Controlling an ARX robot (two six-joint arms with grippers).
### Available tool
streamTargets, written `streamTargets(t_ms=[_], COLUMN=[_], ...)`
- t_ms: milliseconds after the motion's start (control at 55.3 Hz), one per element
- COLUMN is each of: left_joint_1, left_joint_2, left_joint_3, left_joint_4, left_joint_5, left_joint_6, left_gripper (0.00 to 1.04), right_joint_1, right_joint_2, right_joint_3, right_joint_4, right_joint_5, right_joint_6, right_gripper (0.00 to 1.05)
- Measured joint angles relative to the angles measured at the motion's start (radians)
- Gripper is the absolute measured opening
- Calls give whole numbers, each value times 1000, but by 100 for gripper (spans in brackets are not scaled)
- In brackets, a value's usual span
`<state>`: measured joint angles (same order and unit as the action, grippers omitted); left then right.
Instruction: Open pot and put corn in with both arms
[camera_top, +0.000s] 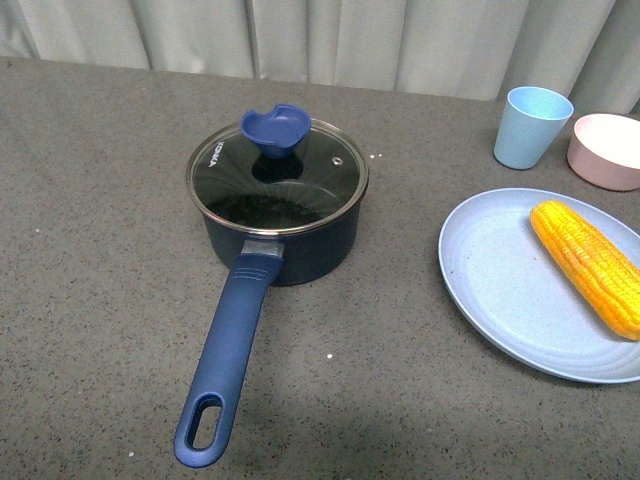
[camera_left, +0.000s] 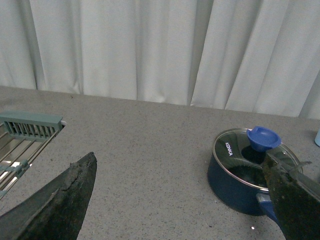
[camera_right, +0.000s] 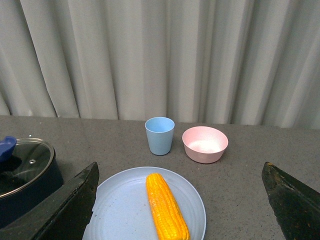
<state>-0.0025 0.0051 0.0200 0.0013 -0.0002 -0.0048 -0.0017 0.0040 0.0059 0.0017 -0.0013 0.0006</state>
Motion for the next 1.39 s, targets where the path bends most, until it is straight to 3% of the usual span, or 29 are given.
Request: streamTargets(t_ms=[1393], left_joint_1=[0], left_joint_2=[0], left_joint_3=[0], left_joint_4=[0], left_joint_5=[0], left_joint_6=[0], left_gripper=[98], right_joint_1=[0], right_joint_2=[0], right_joint_3=[0], right_joint_4=[0], right_joint_5=[0], right_joint_6=[0], right_gripper=[95])
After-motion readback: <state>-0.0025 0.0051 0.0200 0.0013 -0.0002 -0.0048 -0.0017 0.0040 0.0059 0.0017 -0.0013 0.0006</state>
